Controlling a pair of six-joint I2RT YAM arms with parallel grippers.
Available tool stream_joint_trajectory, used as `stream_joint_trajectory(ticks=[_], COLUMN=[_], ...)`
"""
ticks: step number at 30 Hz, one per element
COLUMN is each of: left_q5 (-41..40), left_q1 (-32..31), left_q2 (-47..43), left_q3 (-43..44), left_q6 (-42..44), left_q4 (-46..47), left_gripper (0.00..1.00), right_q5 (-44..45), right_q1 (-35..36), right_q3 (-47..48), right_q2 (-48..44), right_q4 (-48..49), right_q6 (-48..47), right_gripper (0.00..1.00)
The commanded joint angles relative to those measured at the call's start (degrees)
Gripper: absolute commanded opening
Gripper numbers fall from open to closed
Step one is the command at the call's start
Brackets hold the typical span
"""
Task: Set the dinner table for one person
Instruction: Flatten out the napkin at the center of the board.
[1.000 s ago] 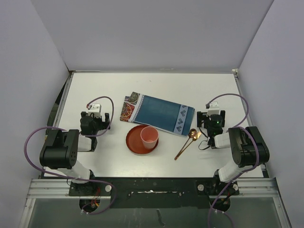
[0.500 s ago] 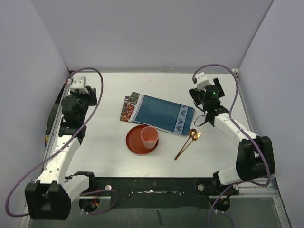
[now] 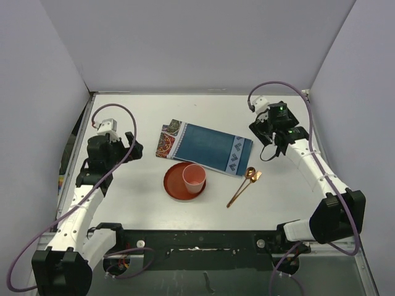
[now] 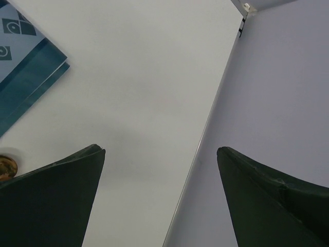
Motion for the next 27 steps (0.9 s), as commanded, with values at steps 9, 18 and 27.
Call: stream_joint_trajectory(ticks=[9,18,27], left_q5=[-3.39,-7.02,-10.88], left_q1=[-0.54,-4.06,-3.05], left_q2=[8.77,28.16,61.66], left_q3=[8.79,21.98,64.44], left_q6=[-8.03,-8.96,-6.03], left_q4=[-13.21,-12.01,-8.57], left_gripper=[0.98,0.98,0.98], right_q5=[-0.72,0.34,-2.62], right_q1=[0.68,1.13,3.71], right_q3=[14.47,9.19,33.74], right_q2=[-5.70,-7.69,17.04], right_q4=[-32.89,-31.41,-42.03], right_q6=[0.93,-11.41,-1.21], right_gripper=[0.98,0.98,0.98])
